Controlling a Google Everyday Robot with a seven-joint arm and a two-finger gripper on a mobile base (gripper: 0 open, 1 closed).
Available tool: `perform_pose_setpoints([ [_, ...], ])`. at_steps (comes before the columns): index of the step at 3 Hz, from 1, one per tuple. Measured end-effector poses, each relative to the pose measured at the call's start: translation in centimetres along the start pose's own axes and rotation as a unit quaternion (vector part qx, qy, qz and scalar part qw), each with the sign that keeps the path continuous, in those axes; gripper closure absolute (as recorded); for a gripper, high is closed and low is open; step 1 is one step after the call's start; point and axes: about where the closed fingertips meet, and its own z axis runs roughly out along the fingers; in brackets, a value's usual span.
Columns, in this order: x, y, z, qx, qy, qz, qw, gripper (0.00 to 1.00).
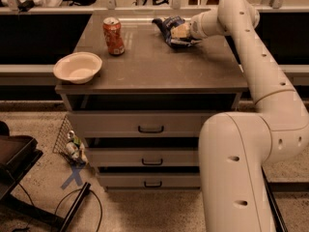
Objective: Move blue chip bag near paper bowl
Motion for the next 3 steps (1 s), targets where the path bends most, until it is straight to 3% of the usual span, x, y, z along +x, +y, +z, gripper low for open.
perform_pose_setpoints([
  [3, -0.02, -0.01, -0.02, 0.000, 0.000, 0.000, 1.0000, 1.00],
])
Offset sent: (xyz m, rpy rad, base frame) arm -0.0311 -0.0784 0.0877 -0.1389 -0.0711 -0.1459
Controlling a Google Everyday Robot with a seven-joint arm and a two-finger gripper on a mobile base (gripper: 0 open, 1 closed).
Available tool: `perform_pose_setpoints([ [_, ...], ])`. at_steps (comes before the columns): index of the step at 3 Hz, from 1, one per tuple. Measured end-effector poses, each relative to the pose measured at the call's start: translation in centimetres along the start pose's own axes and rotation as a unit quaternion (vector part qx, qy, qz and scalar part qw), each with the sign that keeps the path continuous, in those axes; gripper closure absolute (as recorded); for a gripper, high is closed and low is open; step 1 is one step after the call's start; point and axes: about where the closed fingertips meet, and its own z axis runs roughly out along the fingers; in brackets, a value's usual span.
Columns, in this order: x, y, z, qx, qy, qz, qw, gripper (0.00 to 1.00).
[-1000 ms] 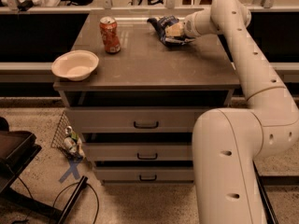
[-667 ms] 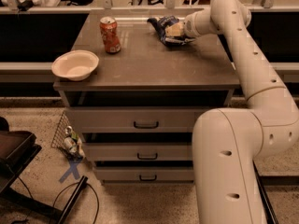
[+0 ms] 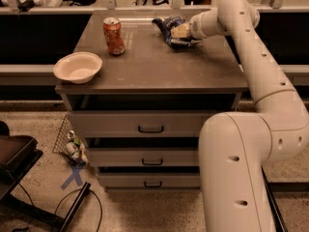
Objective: Move blue chip bag near paper bowl
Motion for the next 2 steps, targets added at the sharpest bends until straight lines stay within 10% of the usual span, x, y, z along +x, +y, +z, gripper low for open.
perform_pose_setpoints([
  [2, -0.04, 0.00, -0.04, 0.000, 0.000, 0.000, 1.0000, 1.00],
])
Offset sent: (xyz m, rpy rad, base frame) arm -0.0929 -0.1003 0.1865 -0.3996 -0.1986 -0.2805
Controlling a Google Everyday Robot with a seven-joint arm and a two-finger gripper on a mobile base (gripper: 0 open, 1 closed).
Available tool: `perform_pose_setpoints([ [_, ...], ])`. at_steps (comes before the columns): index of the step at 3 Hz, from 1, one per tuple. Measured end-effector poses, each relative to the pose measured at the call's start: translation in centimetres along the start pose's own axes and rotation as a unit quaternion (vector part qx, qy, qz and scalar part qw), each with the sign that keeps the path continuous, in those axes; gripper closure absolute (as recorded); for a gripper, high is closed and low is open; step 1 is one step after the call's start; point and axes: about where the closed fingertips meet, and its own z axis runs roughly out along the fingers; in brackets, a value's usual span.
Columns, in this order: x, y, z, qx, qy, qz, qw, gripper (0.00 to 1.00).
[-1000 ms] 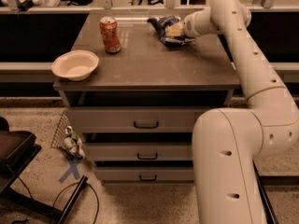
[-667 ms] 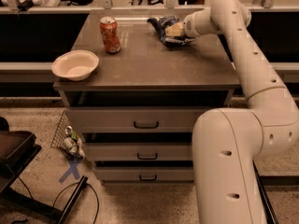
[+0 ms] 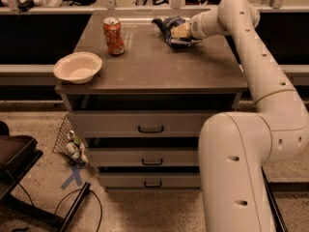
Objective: Move blue chip bag near paper bowl
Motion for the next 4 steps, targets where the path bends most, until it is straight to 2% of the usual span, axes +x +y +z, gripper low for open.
perform_pose_setpoints([
  [4, 0.00, 0.01, 0.01, 0.000, 0.000, 0.000, 1.0000, 1.00],
])
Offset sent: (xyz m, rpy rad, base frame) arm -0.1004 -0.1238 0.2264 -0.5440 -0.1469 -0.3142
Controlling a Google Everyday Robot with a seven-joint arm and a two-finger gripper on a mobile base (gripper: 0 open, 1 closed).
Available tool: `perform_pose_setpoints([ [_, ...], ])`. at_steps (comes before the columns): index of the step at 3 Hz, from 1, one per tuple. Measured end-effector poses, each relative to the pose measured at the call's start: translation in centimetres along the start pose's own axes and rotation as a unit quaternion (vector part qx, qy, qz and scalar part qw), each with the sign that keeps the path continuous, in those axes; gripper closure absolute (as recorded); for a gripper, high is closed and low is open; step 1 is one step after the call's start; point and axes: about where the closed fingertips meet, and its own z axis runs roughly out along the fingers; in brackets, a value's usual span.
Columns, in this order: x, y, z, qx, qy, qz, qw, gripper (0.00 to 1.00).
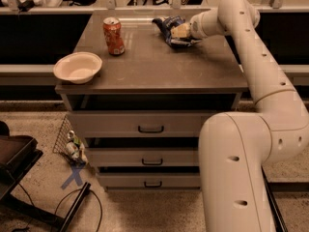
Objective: Move blue chip bag near paper bowl
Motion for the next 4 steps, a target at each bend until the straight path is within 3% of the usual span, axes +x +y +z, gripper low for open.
perform_pose_setpoints([
  [3, -0.4, 0.1, -0.2, 0.006, 0.002, -0.008, 0.9999, 1.00],
  [4, -5.8, 0.9, -3.7, 0.085, 0.024, -0.109, 0.9902, 1.00],
])
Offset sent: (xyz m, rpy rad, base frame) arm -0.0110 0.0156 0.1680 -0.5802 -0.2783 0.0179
